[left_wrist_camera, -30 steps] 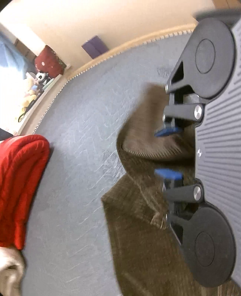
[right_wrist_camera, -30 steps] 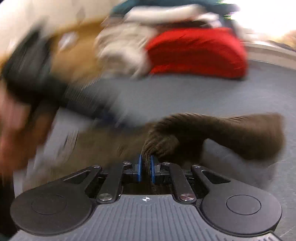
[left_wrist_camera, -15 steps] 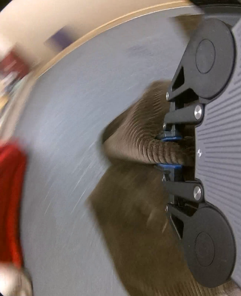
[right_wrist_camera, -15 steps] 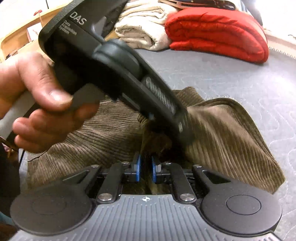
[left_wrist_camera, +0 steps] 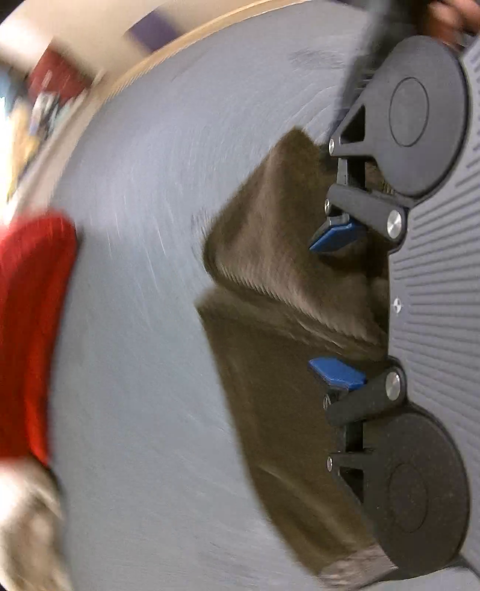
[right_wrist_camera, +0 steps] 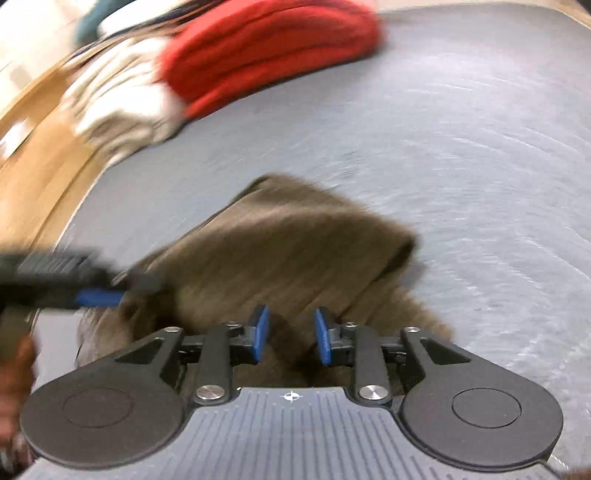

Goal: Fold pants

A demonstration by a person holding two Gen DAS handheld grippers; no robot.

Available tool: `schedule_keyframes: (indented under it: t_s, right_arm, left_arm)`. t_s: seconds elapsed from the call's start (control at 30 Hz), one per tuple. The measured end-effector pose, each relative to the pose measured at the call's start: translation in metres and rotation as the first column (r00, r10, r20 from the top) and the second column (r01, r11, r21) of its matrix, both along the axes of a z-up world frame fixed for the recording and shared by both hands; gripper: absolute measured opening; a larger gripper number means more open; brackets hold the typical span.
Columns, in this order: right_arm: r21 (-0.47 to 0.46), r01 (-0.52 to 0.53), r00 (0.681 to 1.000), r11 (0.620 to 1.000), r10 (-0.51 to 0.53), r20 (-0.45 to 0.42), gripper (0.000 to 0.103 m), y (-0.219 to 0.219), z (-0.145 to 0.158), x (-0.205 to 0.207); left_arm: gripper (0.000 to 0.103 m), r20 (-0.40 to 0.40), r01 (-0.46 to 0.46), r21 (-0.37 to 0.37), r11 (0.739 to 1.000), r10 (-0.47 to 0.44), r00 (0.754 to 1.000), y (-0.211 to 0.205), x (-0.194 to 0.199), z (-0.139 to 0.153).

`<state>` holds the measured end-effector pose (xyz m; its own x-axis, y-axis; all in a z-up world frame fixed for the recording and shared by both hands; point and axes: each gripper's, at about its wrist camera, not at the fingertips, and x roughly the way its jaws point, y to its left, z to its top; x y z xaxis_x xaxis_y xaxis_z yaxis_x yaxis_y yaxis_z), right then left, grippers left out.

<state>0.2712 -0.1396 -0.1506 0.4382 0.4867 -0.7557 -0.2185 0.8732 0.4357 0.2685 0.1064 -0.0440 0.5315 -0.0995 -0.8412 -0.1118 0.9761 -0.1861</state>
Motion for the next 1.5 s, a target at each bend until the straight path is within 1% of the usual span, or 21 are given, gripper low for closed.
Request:
schedule_keyframes:
  t_s: [0.07, 0.13, 0.27, 0.37, 0.43, 0.47, 0.5, 0.53, 0.57, 0.63, 0.67, 0.7, 0.77, 0.87, 0.93, 1.0, 1.07, 1.2, 1.27, 1.37, 1.5]
  right_arm:
    - [0.014, 0.097, 0.995, 0.995, -0.097, -0.022, 0.032, -0.007, -0.002, 0.008]
    - [0.038, 0.163, 0.986, 0.986, -0.162, -0.038, 0.032, -0.014, 0.001, 0.015]
    - [0.101, 0.223, 0.975, 0.97, -0.221, -0.035, 0.032, -0.026, 0.011, 0.025]
    - [0.125, 0.227, 0.974, 0.966, -0.228, -0.006, 0.032, -0.028, 0.023, 0.028]
    - [0.138, 0.223, 0.974, 0.965, -0.227, 0.008, 0.032, -0.03, 0.03, 0.03]
    - [0.143, 0.222, 0.974, 0.965, -0.226, 0.015, 0.032, -0.03, 0.033, 0.03]
    - [0.145, 0.22, 0.974, 0.965, -0.226, 0.022, 0.032, -0.031, 0.036, 0.031]
    - [0.145, 0.22, 0.974, 0.965, -0.226, 0.028, 0.032, -0.032, 0.039, 0.031]
    - [0.147, 0.22, 0.973, 0.964, -0.227, 0.031, 0.032, -0.033, 0.041, 0.031]
    - [0.155, 0.222, 0.973, 0.963, -0.23, 0.032, 0.032, -0.035, 0.043, 0.033]
    - [0.161, 0.223, 0.972, 0.961, -0.231, 0.034, 0.032, -0.036, 0.043, 0.033]
    - [0.169, 0.225, 0.971, 0.96, -0.234, 0.039, 0.032, -0.037, 0.043, 0.033]
    - [0.186, 0.224, 0.971, 0.957, -0.236, 0.045, 0.032, -0.038, 0.043, 0.034]
    - [0.231, 0.2, 0.975, 0.952, -0.217, 0.054, 0.034, -0.038, 0.044, 0.033]
    - [0.268, 0.16, 0.981, 0.95, -0.183, 0.064, 0.035, -0.033, 0.045, 0.032]
    - [0.303, 0.106, 0.989, 0.947, -0.133, 0.071, 0.042, -0.025, 0.044, 0.032]
    - [0.36, 0.068, 0.994, 0.931, -0.092, 0.05, 0.054, -0.017, 0.039, 0.034]
    - [0.447, 0.076, 0.997, 0.891, -0.08, -0.011, 0.063, -0.014, 0.028, 0.037]
    - [0.433, 0.095, 0.995, 0.896, -0.099, -0.013, 0.072, -0.014, 0.027, 0.039]
    - [0.441, 0.158, 0.987, 0.884, -0.151, -0.051, 0.072, -0.023, 0.019, 0.041]
    - [0.537, 0.216, 0.976, 0.816, -0.196, -0.095, 0.073, -0.038, 0.014, 0.042]
  left_arm:
    - [0.069, 0.063, 0.129, 0.047, 0.991, -0.131, 0.989, -0.016, 0.0, 0.006]
    - [0.069, 0.104, 0.263, 0.098, 0.96, -0.273, 0.957, -0.039, -0.006, 0.008]
    - [0.069, 0.073, 0.487, 0.19, 0.853, -0.506, 0.859, -0.083, -0.019, -0.004]
    - [0.068, -0.033, 0.523, 0.341, 0.781, -0.546, 0.837, -0.102, -0.023, -0.034]
    - [0.064, -0.065, 0.531, 0.368, 0.764, -0.549, 0.834, -0.102, -0.019, -0.047]
    - [0.053, -0.067, 0.529, 0.355, 0.771, -0.543, 0.837, -0.099, -0.016, -0.051]
    - [0.023, -0.062, 0.516, 0.347, 0.783, -0.53, 0.846, -0.096, -0.013, -0.051]
    - [0.012, -0.056, 0.495, 0.332, 0.803, -0.507, 0.86, -0.09, -0.008, -0.049]
    - [0.008, -0.03, 0.46, 0.293, 0.838, -0.473, 0.881, -0.083, -0.005, -0.044]
    - [0.007, 0.089, 0.327, 0.119, 0.937, -0.338, 0.937, -0.051, 0.005, -0.024]
    - [0.007, 0.149, 0.243, -0.016, 0.97, -0.238, 0.96, -0.031, 0.007, -0.015]
    - [0.007, 0.177, 0.168, -0.152, 0.974, -0.14, 0.974, -0.012, 0.014, -0.01]
    - [0.007, 0.187, 0.048, -0.387, 0.921, 0.027, 0.982, 0.021, 0.016, -0.01]
    - [0.007, 0.128, -0.062, -0.674, 0.736, 0.199, 0.972, 0.056, 0.017, -0.024]
    - [0.007, 0.098, -0.06, -0.76, 0.647, 0.206, 0.974, 0.061, 0.023, -0.028]
    - [0.007, 0.089, -0.049, -0.788, 0.614, 0.191, 0.978, 0.059, 0.025, -0.03]
    - [0.007, 0.091, -0.033, -0.79, 0.612, 0.17, 0.981, 0.056, 0.028, -0.034]
    - [0.006, 0.095, -0.009, -0.805, 0.593, 0.144, 0.985, 0.053, 0.03, -0.039]
    - [0.007, 0.104, 0.001, -0.824, 0.566, 0.15, 0.983, 0.056, 0.026, -0.035]
    - [0.007, 0.131, 0.027, -0.838, 0.546, 0.152, 0.98, 0.056, 0.024, -0.032]
    - [0.007, 0.176, 0.092, -0.868, 0.489, 0.129, 0.976, 0.055, 0.022, -0.024]
